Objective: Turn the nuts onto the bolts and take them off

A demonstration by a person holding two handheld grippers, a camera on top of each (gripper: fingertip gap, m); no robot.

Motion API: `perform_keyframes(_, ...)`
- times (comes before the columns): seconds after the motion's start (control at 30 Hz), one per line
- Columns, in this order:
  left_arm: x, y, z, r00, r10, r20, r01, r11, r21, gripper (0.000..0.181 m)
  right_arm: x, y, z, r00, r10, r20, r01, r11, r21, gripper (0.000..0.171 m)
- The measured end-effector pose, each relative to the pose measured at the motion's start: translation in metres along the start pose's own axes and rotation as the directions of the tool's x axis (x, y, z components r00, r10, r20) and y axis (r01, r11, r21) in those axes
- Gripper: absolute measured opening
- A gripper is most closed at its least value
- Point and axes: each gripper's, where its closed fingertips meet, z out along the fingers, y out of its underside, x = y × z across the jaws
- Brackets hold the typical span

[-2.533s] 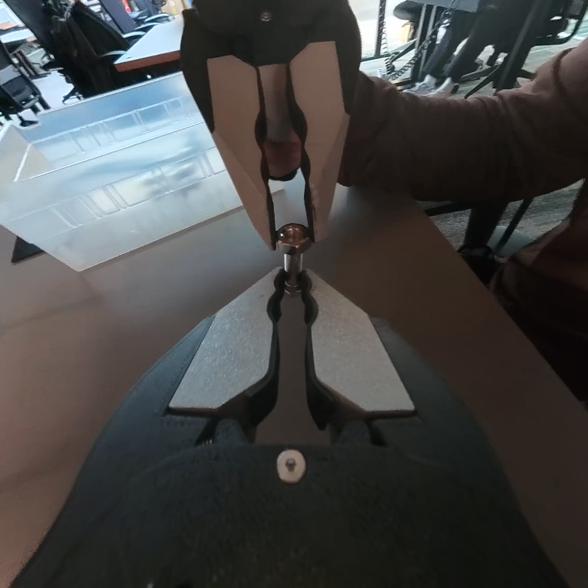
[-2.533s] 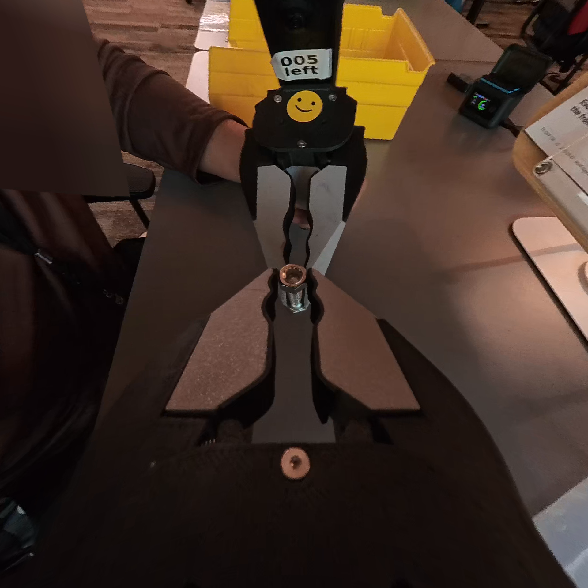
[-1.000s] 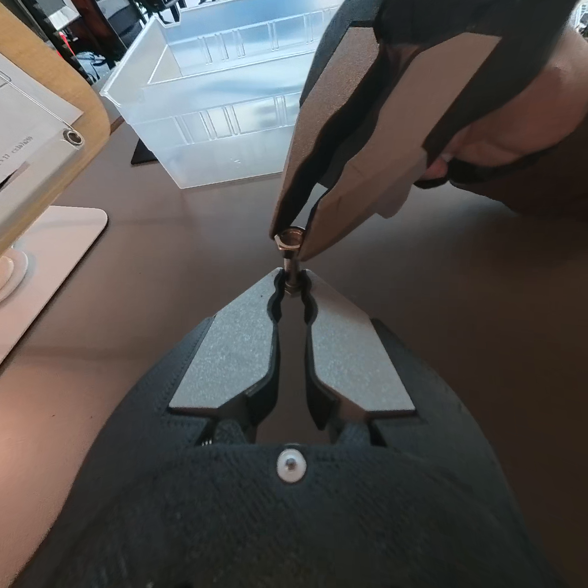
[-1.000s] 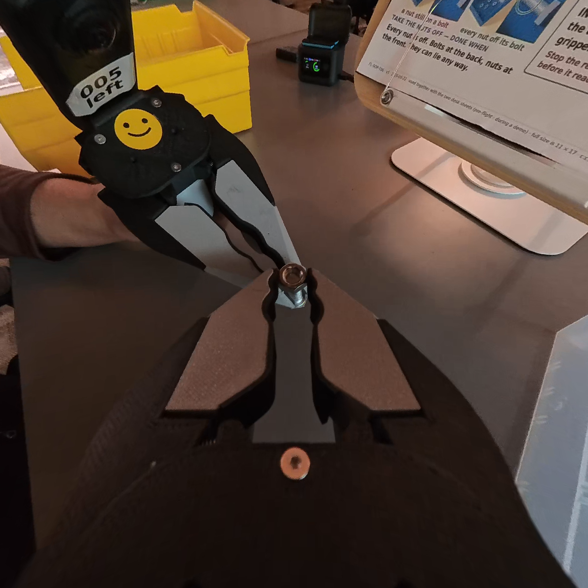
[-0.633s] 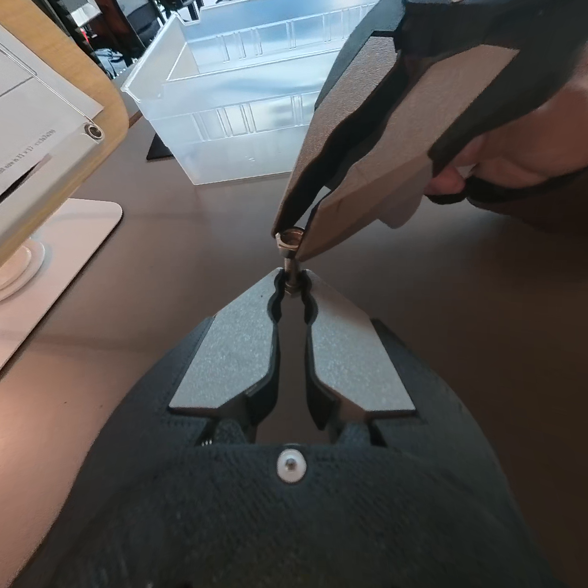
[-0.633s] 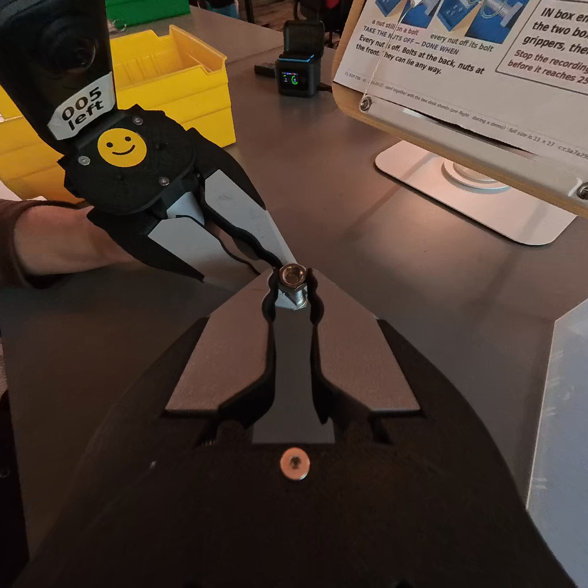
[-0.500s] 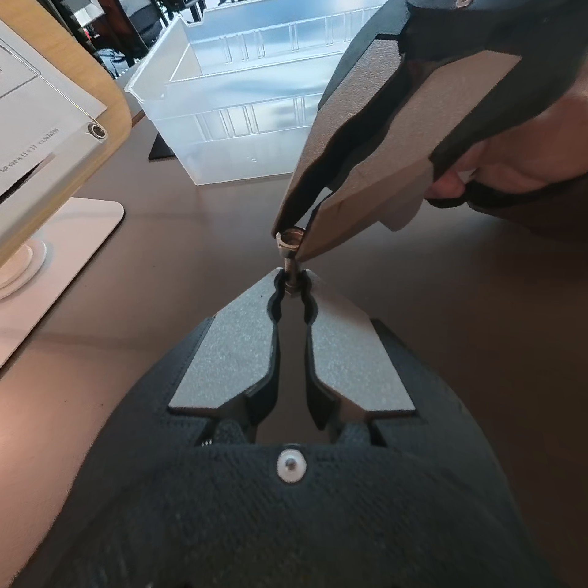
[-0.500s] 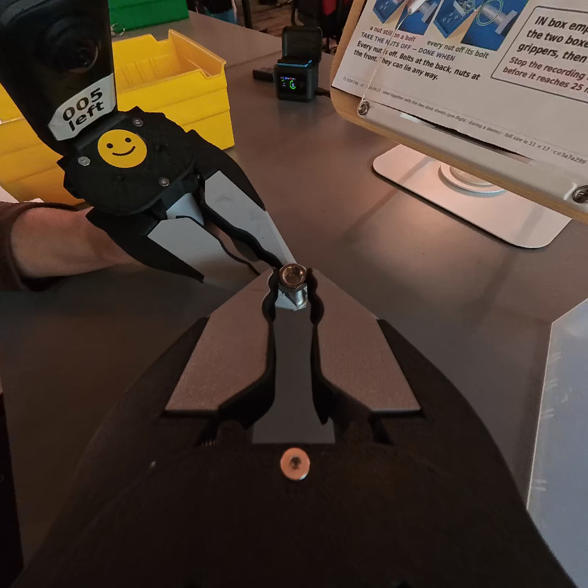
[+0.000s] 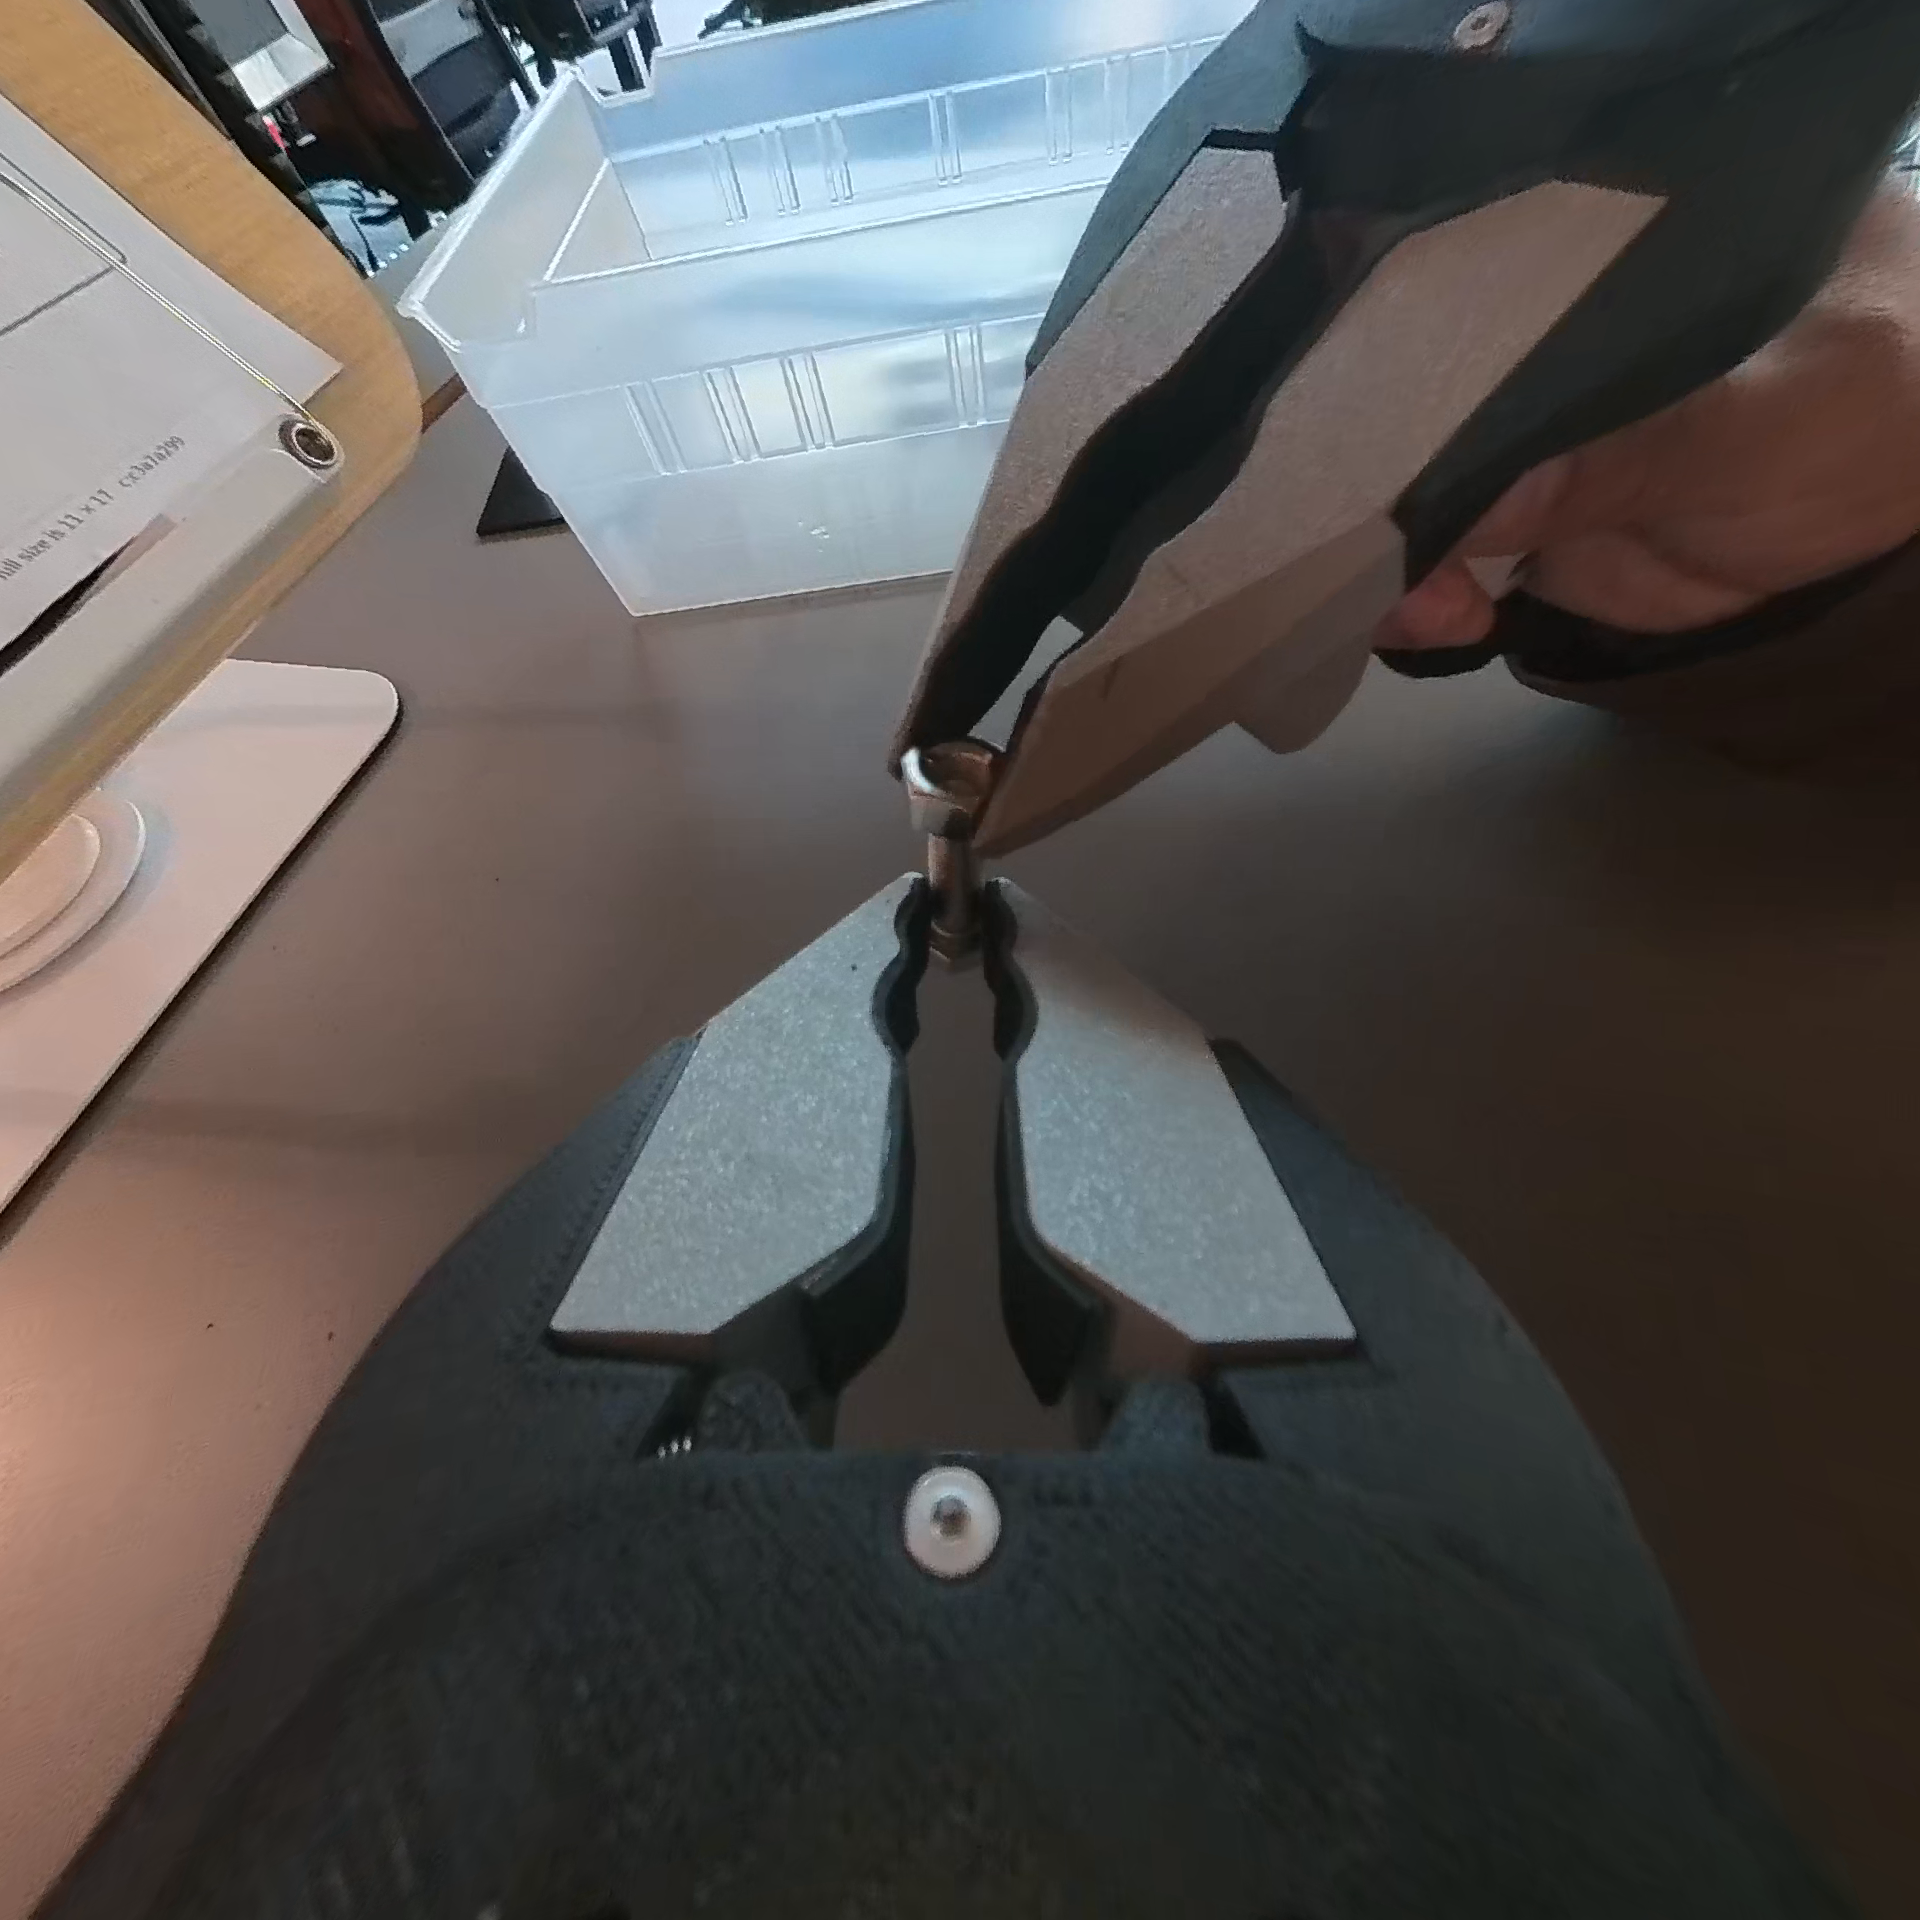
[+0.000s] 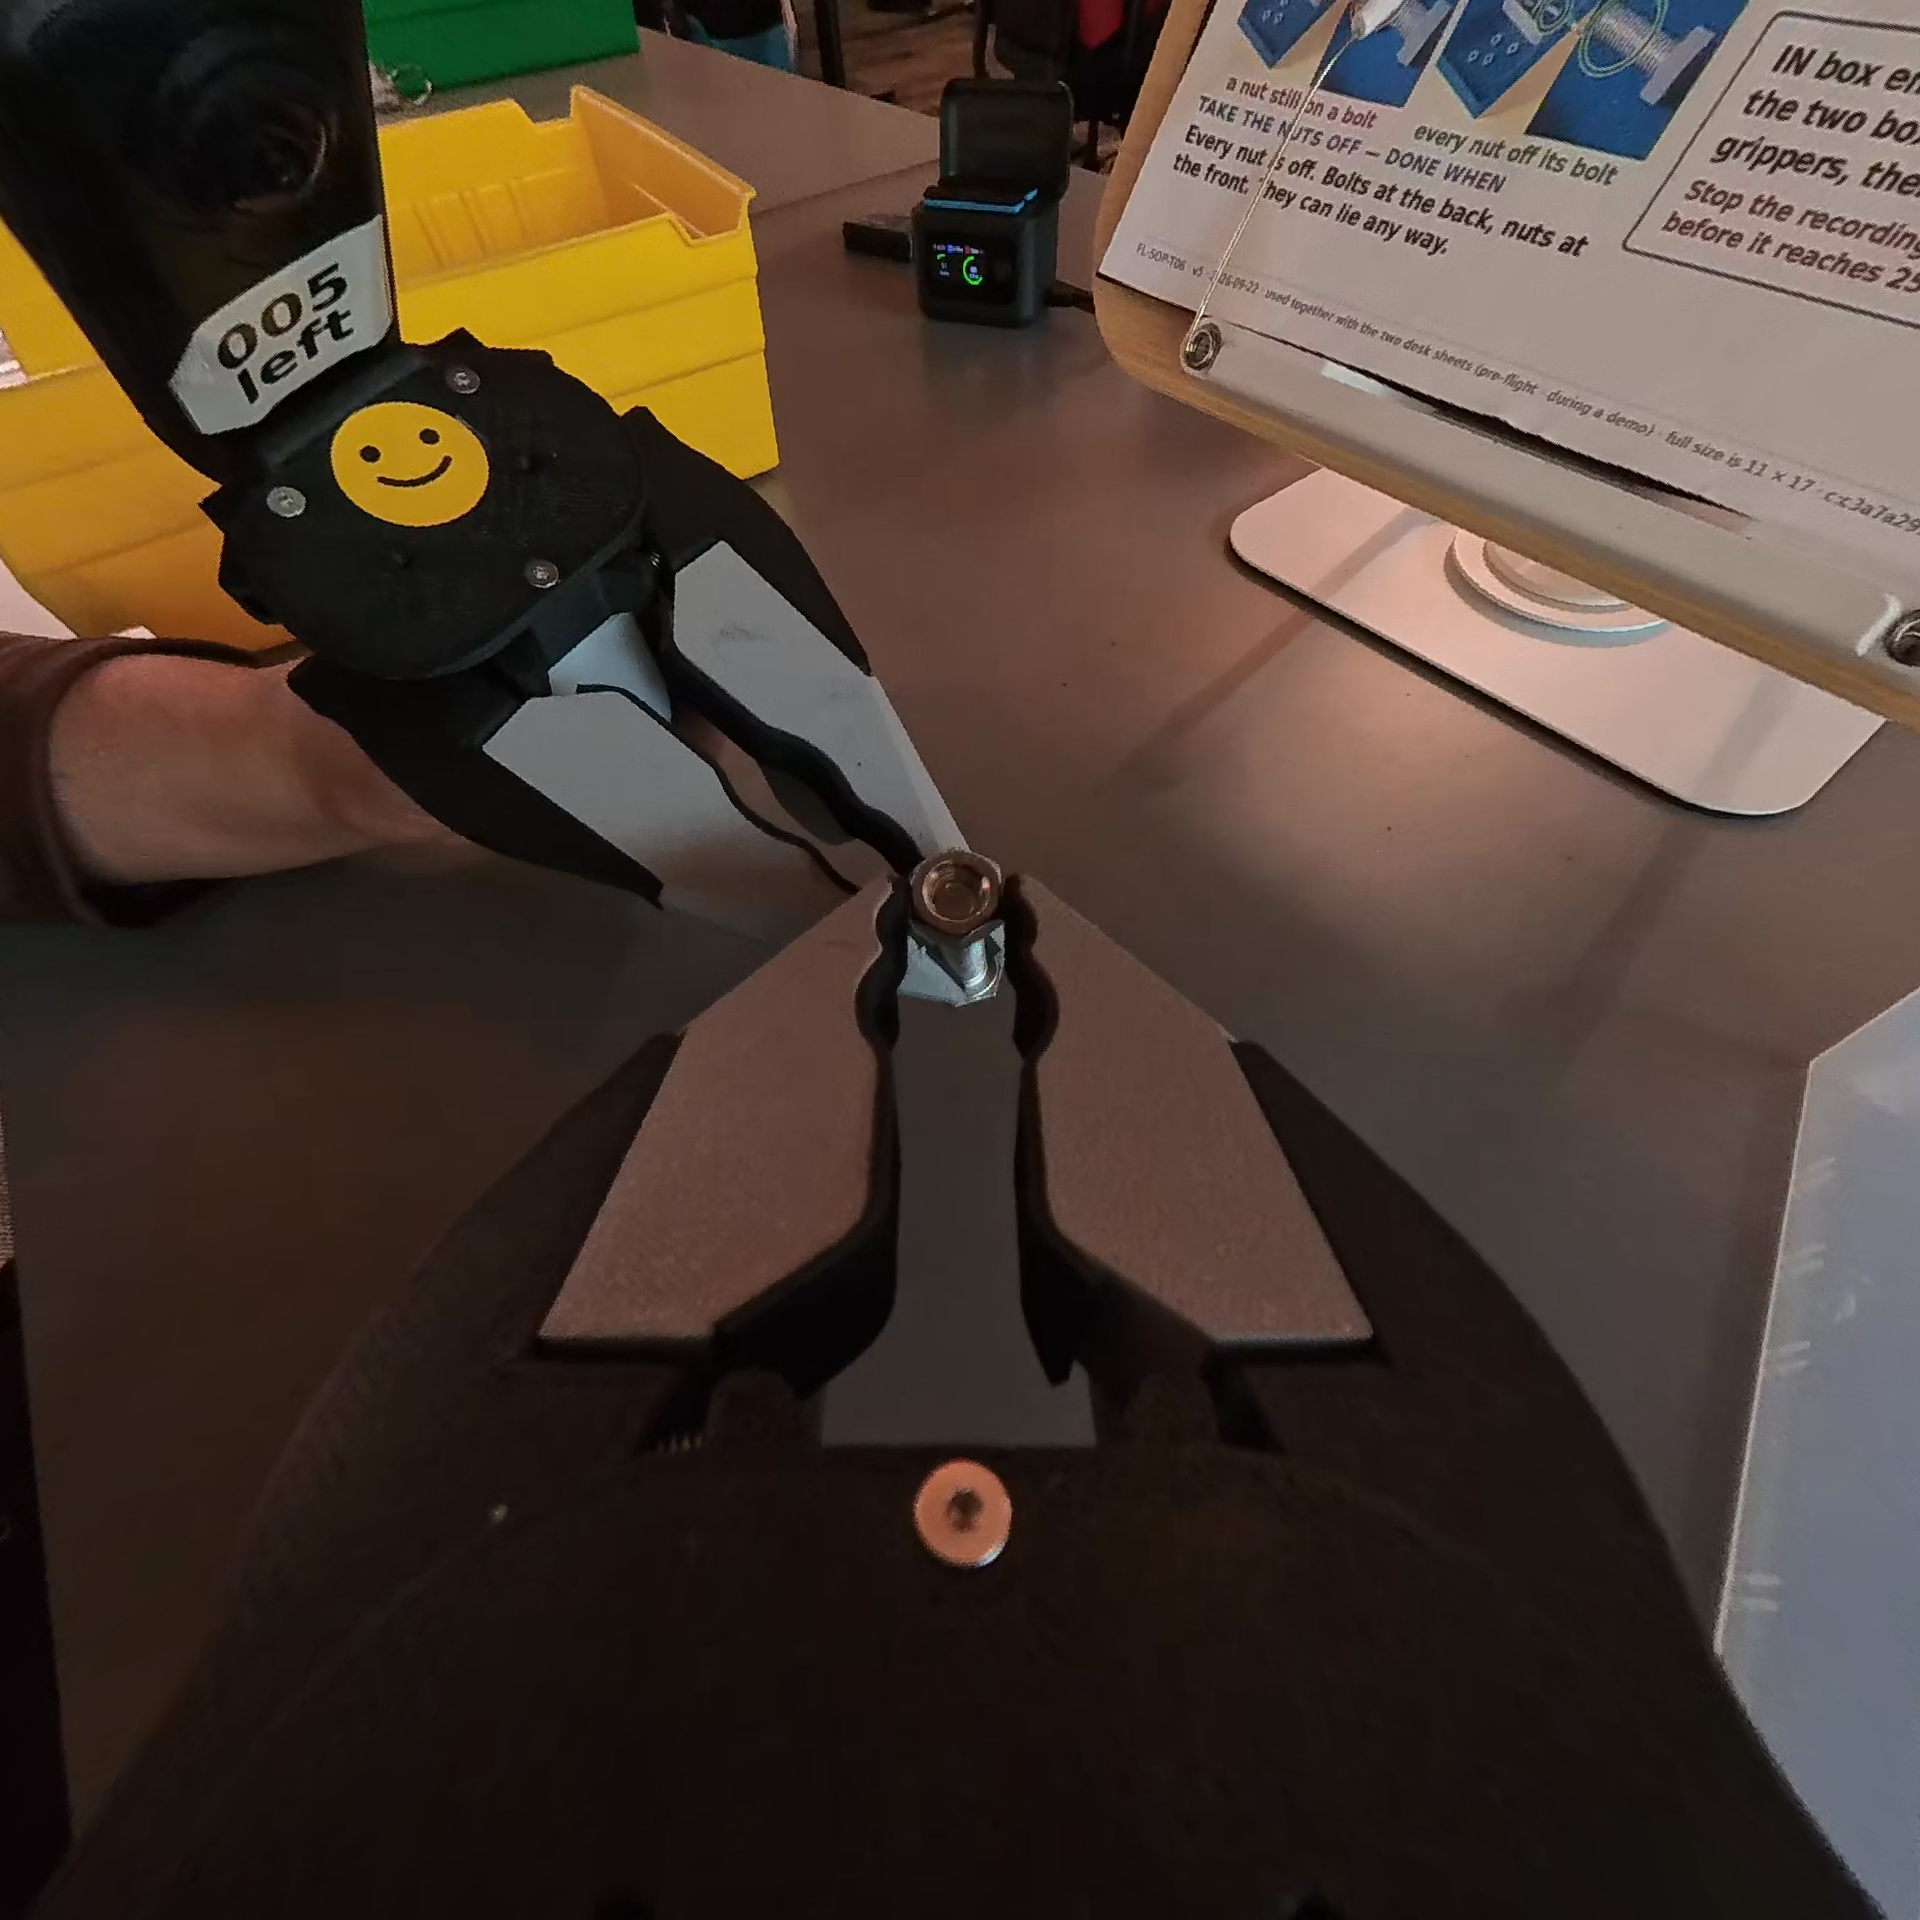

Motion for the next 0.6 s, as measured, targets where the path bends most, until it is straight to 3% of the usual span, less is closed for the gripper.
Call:
perform_keyframes(0.4, 0.002, -0.002, -0.002, 1.000, -0.005, -0.024, 0.005, 1.000, 0.014, 0.008, 0.000, -0.002, -0.005, 1.000, -0.019, 0.008, 0.019, 1.000, 0.006, 0.021)
perform_keyframes(0.6, 0.014, -0.003, -0.004, 0.993, 0.020, -0.118, -0.016, 0.999, 0.037, 0.008, -0.008, -0.005, -0.022, 0.991, -0.082, 0.102, 0.080, 0.996, 0.024, 0.024)
